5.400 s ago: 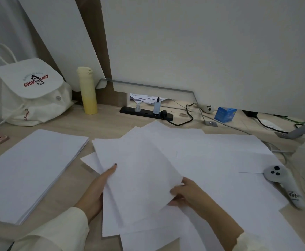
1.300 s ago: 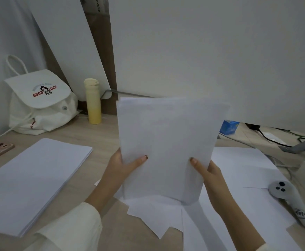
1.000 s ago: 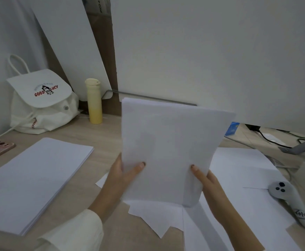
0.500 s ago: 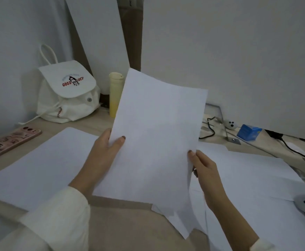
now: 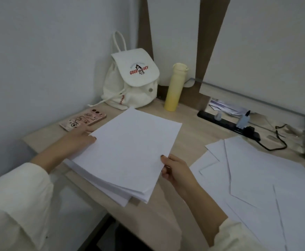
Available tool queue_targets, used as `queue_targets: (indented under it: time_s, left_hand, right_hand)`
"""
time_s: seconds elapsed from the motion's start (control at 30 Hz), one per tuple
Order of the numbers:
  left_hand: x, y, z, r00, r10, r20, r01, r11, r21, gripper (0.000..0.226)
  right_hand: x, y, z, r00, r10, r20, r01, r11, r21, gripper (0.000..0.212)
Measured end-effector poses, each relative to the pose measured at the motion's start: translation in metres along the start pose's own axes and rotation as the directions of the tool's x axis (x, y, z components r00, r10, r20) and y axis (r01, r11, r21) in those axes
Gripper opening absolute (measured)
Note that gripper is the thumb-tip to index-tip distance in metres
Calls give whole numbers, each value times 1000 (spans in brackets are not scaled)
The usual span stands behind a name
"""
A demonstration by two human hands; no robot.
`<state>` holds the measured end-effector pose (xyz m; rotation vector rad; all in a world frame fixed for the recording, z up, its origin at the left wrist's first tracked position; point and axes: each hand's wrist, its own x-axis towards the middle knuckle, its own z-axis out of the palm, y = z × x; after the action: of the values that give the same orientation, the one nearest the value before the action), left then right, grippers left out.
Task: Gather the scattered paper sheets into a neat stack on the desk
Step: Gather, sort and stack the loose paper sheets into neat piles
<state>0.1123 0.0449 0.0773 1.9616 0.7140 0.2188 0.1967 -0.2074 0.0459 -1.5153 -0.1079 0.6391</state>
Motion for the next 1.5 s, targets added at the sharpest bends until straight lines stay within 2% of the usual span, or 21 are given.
queue_targets:
  time_s: [0.1,0.3,0.47,0.77,0.87,1.03,1.07,1.17,1.3,1.4,1.5]
  left_hand:
    - [11,-21,-5,998,41,-56,-41,999,2,22]
    - [22,-49,-2,988,131,-82,-132,991,-4,33]
    - [33,-65,6,981,92,-174,-94,996,0,35]
    - [36,-78,12,976,98,-192,-53,974,222,34]
    - [34,-77,12,976,73,-204,-16,963,269,33]
    - [22,-66,16,974,65,-216,25,920,391,39]
    - [19,-63,17,969,109,-223,0,899,439,41]
    - [12,-43,29,917,345,-198,-197,826,528,42]
    - [-6,2,68,914,394,-93,-342,875,343,40]
    - [-18,35,108,889,457,40,-450,853,265,39]
    - [-30,63,150,837,521,169,-546,815,195,39]
  right_hand:
    - [9,4,17,999,32,-2,-32,999,8,20]
    - [24,16,29,999,37,-38,-38,998,-42,19]
    - [32,24,31,996,38,-80,-46,994,-100,18]
    - [32,22,31,998,48,-49,-55,983,-173,27]
    - [31,22,32,998,45,-49,-55,972,-230,27]
    - [26,17,30,997,59,-46,-71,945,-318,38]
    - [25,15,28,997,68,-38,-77,945,-317,39]
    - [16,2,12,996,76,-37,-83,942,-326,36]
    - [-4,-14,-38,992,52,-112,-87,937,-338,25]
    - [-20,-17,-89,974,9,-227,-93,926,-365,18]
    - [-39,-14,-144,923,-45,-383,-129,899,-418,15]
